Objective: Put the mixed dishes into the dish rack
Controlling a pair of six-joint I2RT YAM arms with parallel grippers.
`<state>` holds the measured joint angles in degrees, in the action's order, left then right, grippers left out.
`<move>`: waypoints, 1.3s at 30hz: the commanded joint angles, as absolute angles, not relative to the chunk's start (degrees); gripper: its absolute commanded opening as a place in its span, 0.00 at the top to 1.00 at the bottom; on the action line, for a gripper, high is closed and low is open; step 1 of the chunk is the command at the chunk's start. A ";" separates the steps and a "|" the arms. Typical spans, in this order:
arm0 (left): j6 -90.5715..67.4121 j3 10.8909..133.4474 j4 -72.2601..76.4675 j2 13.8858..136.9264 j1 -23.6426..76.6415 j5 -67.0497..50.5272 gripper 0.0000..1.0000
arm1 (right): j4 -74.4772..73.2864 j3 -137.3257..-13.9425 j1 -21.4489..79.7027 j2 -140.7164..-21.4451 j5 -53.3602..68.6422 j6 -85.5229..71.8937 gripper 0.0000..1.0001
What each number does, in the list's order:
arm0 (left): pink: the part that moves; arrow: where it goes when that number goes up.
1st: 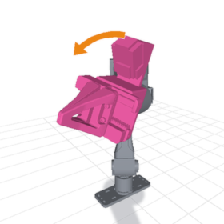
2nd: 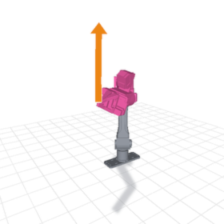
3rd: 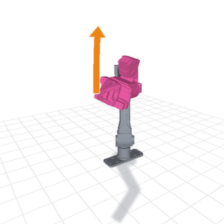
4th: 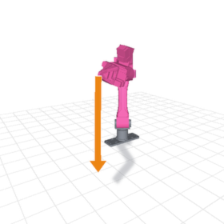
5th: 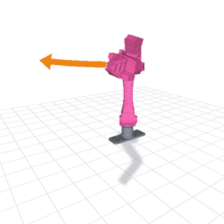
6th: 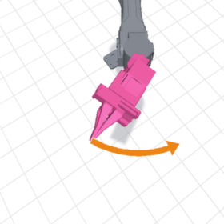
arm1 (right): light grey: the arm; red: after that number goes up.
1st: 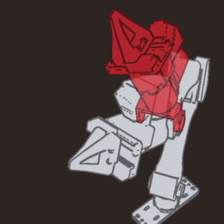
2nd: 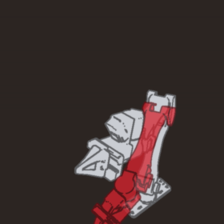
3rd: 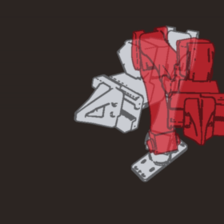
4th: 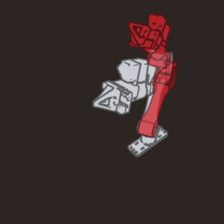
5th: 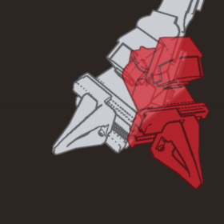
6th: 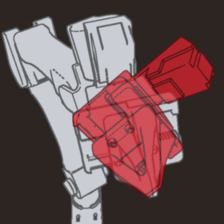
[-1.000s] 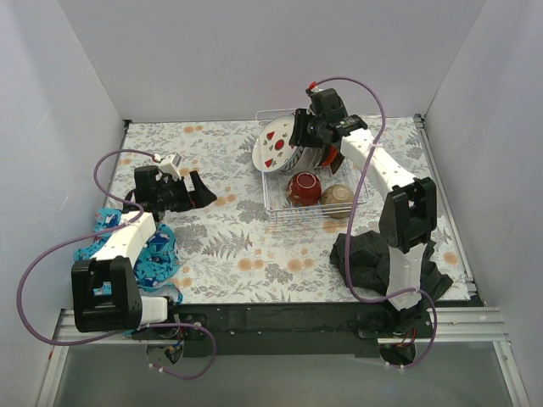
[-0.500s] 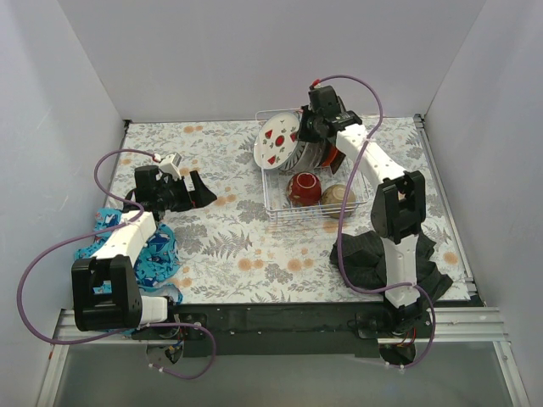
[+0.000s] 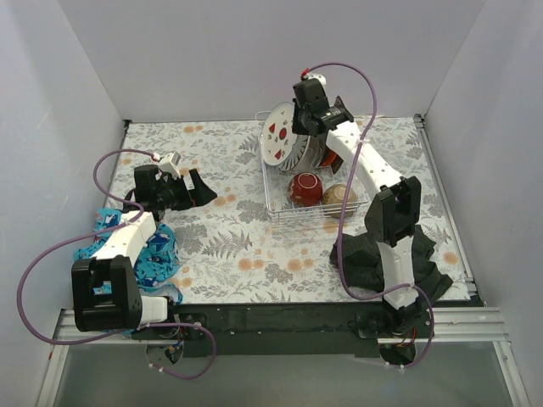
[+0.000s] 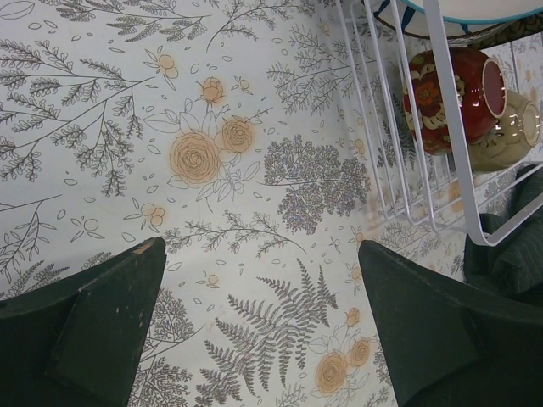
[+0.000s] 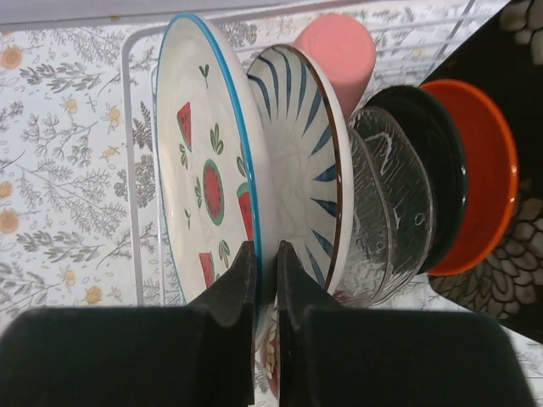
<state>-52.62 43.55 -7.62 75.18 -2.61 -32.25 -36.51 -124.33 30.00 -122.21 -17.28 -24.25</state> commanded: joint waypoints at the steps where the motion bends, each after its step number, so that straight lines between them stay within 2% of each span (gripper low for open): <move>1: -53.35 42.45 -6.07 72.86 -2.81 -33.66 0.02 | -24.54 -129.30 34.27 -115.50 -29.87 -17.08 0.99; 11: -54.05 42.45 -5.63 72.42 -2.73 -34.19 0.02 | -14.25 -125.86 39.90 -114.08 -47.96 -5.29 0.99; 23: -54.84 41.92 -4.66 72.77 -2.72 -34.54 0.02 | 3.77 -122.61 40.96 -116.63 -60.02 11.42 0.99; 39: -54.84 41.40 -4.40 73.04 -2.73 -34.10 0.02 | 3.70 -123.49 41.57 -121.55 -58.36 10.20 0.99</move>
<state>-55.13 41.63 -5.10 74.56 -2.66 -33.67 -4.03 -120.55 41.12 -121.60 -56.84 12.23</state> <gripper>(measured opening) 0.981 0.103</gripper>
